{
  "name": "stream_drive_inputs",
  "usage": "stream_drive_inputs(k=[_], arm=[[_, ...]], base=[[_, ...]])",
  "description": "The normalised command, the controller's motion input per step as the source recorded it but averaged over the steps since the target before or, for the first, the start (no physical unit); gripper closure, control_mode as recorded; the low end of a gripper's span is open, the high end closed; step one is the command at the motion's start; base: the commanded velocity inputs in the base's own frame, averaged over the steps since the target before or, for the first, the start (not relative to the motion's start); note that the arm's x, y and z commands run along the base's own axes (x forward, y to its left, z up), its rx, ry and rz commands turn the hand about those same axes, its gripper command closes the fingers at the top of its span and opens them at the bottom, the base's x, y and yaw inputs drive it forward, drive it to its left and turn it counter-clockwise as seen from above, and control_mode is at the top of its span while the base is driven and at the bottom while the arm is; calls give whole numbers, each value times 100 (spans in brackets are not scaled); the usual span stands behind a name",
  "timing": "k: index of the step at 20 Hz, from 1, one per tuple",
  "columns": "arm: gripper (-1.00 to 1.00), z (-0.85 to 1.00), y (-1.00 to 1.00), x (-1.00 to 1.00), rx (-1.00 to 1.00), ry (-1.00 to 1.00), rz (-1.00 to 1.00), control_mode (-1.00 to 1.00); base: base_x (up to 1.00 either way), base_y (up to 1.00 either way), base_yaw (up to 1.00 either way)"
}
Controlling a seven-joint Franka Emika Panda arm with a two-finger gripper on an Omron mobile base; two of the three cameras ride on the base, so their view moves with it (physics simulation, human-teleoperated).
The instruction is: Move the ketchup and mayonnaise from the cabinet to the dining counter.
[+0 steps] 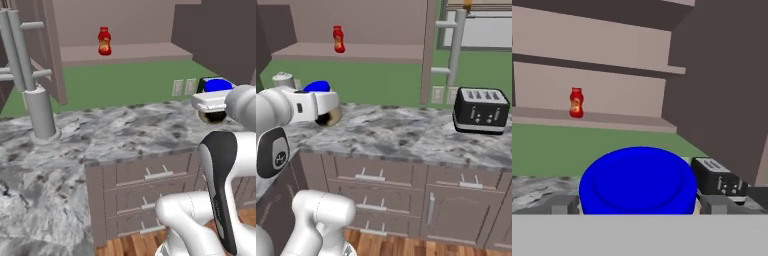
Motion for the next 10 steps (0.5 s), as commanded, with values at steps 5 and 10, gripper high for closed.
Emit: stream_drive_inputs(k=[5, 10], arm=[[100, 0, 0, 0, 0, 0, 0, 100], [100, 0, 0, 0, 0, 0, 0, 100]], base=[[-8, -60, -40], [-8, -92, -56]])
